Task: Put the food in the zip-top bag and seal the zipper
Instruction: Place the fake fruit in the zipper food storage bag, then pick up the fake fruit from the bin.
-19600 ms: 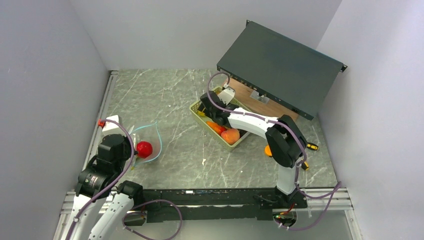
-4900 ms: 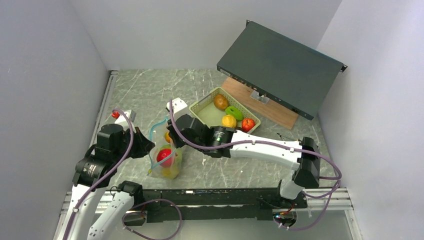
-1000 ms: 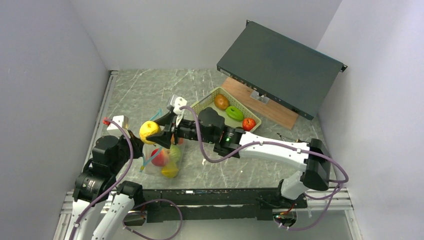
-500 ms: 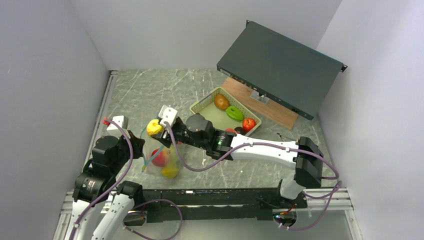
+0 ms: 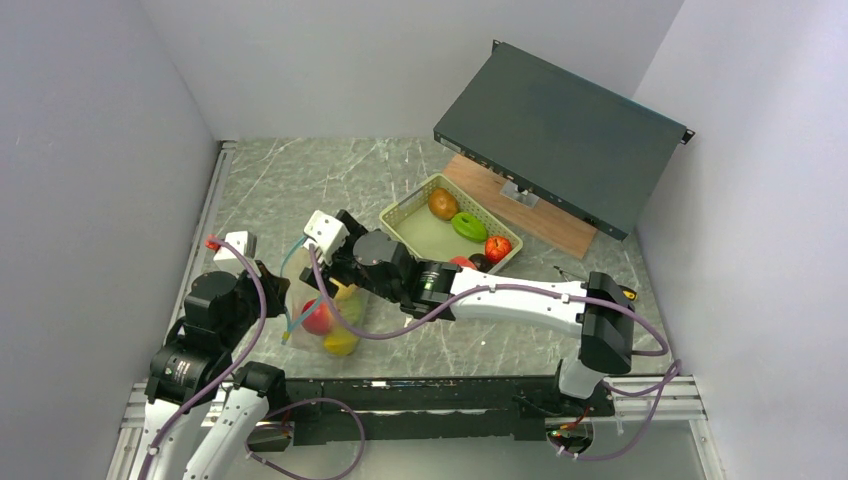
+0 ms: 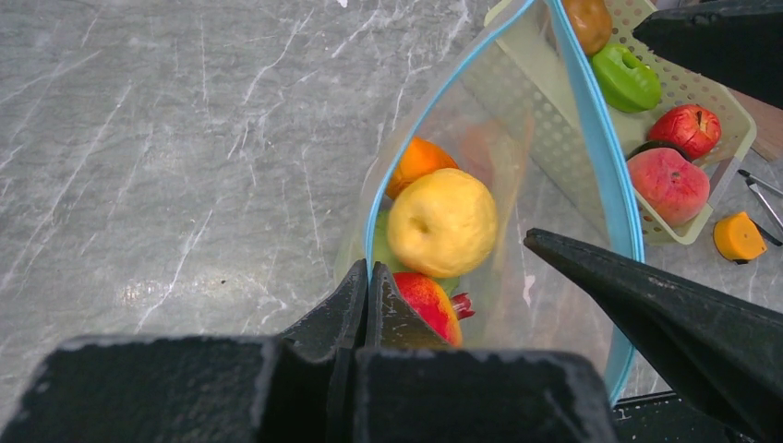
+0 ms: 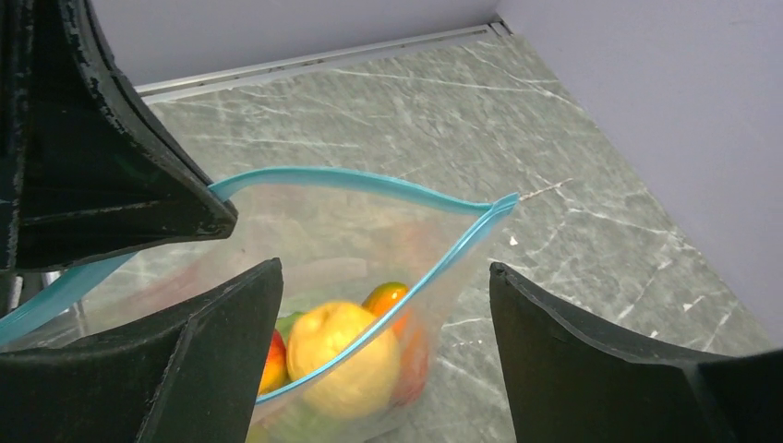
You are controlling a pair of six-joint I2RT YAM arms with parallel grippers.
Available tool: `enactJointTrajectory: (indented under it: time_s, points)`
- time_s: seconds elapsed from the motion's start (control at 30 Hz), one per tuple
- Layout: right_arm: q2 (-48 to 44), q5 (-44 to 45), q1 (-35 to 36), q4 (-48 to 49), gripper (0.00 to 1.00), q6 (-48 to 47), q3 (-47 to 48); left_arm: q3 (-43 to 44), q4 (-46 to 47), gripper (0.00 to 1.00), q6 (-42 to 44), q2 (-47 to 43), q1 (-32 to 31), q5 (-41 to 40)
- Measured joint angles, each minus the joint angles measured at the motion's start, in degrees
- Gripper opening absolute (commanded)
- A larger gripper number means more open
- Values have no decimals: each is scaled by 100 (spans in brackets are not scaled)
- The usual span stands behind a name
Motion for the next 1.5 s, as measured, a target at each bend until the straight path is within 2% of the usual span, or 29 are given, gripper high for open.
enactJointTrajectory:
  time_s: [0.37, 0.67, 0.83, 0.93, 1.07, 1.17, 1.27, 1.5]
  points:
    - [-186, 389, 61, -280, 82, -4, 28, 0, -2, 0, 0, 7, 0, 0]
    - [-1244, 763, 59, -452, 85, 245, 24, 0, 0, 0, 0, 9, 0, 2]
    - [-1847, 1338, -9, -522, 87, 321, 7, 0, 0, 0, 0, 13, 0, 2]
    - [-2122, 1738, -323, -664, 88, 476, -79, 0, 0, 0, 2, 13, 0, 4]
    - [-2308, 2072, -1246, -1169, 87, 1036, -304, 0, 2, 0, 0, 13, 0, 7]
    - [-2293, 2345, -1886, -1674, 87, 1399, -579, 0, 2, 0, 2, 13, 0, 9]
    - [-2092, 2540, -2166, -2090, 86, 1554, -807, 0, 2, 0, 2, 13, 0, 17]
    - [-492, 2691, -2498, -2929, 81, 1648, -608, 0, 2, 0, 2, 55, 0, 20]
